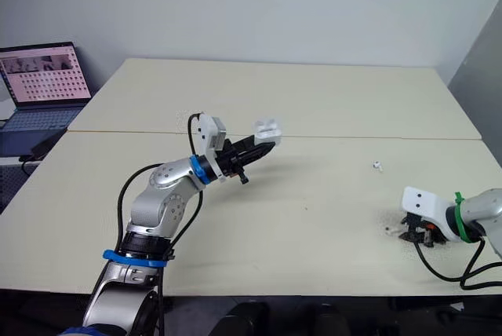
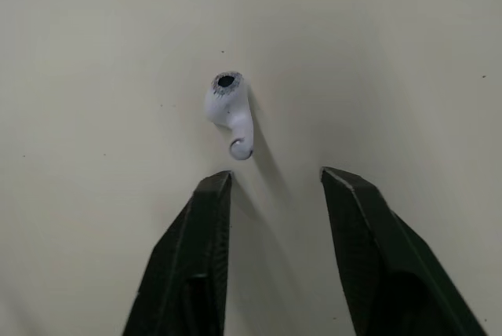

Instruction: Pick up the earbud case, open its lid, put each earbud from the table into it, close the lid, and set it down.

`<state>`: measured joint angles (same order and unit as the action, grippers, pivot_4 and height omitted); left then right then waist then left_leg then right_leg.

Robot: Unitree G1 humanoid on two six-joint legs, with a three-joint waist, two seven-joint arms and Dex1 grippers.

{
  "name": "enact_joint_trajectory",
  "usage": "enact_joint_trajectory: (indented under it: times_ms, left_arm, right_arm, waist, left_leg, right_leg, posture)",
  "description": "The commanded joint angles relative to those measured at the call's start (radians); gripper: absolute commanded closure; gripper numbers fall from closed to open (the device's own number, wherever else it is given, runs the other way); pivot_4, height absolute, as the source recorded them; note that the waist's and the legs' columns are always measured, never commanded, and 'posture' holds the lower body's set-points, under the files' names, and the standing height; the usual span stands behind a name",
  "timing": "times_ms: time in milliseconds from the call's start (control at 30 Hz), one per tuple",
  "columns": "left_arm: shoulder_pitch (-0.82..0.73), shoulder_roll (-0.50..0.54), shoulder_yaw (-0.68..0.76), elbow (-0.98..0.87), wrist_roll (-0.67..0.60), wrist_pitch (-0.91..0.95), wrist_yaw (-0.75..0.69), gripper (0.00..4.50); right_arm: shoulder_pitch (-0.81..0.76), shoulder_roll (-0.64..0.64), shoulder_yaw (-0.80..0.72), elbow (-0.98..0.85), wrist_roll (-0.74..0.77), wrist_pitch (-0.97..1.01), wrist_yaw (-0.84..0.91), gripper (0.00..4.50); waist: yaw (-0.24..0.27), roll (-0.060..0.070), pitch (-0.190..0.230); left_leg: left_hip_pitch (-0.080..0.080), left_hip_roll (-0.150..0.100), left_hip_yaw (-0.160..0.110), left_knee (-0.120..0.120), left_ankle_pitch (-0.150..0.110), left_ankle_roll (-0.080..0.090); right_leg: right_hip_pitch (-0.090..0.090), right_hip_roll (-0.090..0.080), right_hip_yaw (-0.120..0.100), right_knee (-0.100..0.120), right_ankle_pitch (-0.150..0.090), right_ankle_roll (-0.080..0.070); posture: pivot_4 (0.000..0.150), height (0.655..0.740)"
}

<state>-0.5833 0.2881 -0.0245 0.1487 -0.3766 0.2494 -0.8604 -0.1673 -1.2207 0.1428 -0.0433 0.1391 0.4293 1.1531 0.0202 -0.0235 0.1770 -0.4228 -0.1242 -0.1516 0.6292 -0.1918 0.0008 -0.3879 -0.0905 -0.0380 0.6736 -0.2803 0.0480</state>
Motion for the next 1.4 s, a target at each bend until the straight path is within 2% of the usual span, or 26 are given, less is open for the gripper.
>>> enact_joint_trajectory:
  times_ms: [33, 333, 500, 800, 1067, 1400]
  left_arm:
    - [-0.001, 0.0, 0.009, -0.051, -0.016, -0.003, 0.004, 3.75]
    - [0.003, -0.009, 0.006, -0.06, -0.018, 0.001, 0.009, 3.75]
    - [0.01, -0.006, 0.01, -0.067, -0.019, 0.003, 0.012, 3.75]
    - [0.017, -0.006, 0.007, -0.079, -0.02, 0.007, 0.023, 3.75]
    - [0.023, -0.002, 0.011, -0.089, -0.02, 0.01, 0.031, 3.75]
    - [0.042, 0.008, 0.013, -0.109, -0.023, 0.016, 0.043, 3.75]
  right_arm:
    - [0.029, -0.02, -0.013, -0.018, -0.016, 0.024, 0.021, 2.74]
    - [-0.018, -0.016, -0.03, -0.124, -0.031, 0.023, 0.035, 2.74]
    - [-0.064, -0.053, -0.007, -0.077, -0.104, -0.087, 0.079, 2.74]
    - [-0.182, 0.0, 0.075, -0.057, -0.167, -0.229, 0.169, 2.74]
    - [-0.29, 0.042, 0.157, 0.046, -0.271, -0.383, 0.228, 2.74]
    - [-0.344, 0.086, 0.191, 0.12, -0.325, -0.48, 0.286, 2.74]
  waist:
    - [0.002, 0.0, 0.0]
    - [0.001, 0.0, 0.0]
    - [0.001, 0.001, 0.0]
    - [0.0, 0.0, 0.0]
    - [-0.002, 0.001, 0.0]
    - [-0.001, 0.001, 0.0]
  left_leg:
    - [0.0, 0.0, 0.0, 0.0, 0.0, 0.0]
    - [-0.001, 0.0, 0.0, 0.0, 0.0, 0.0]
    - [-0.001, 0.0, 0.001, 0.0, 0.0, 0.0]
    - [-0.001, 0.0, 0.001, -0.001, 0.0, 0.0]
    - [-0.001, 0.0, 0.001, -0.001, 0.0, 0.0]
    - [-0.001, 0.0, 0.0, 0.0, 0.0, -0.001]
  right_leg:
    - [0.0, 0.0, 0.0, 0.0, 0.0, 0.0]
    - [-0.001, 0.0, 0.0, 0.0, 0.0, 0.0]
    - [-0.001, 0.0, 0.0, 0.0, 0.0, 0.0]
    - [-0.002, 0.0, 0.0, 0.0, 0.0, -0.001]
    - [-0.002, 0.0, 0.001, 0.0, 0.002, -0.004]
    - [-0.002, 0.0, 0.001, 0.0, 0.002, -0.004]
  posture:
    - [0.15, 0.74]
    - [0.15, 0.74]
    - [0.15, 0.74]
    - [0.15, 0.74]
    - [0.15, 0.74]
    - [0.15, 0.74]
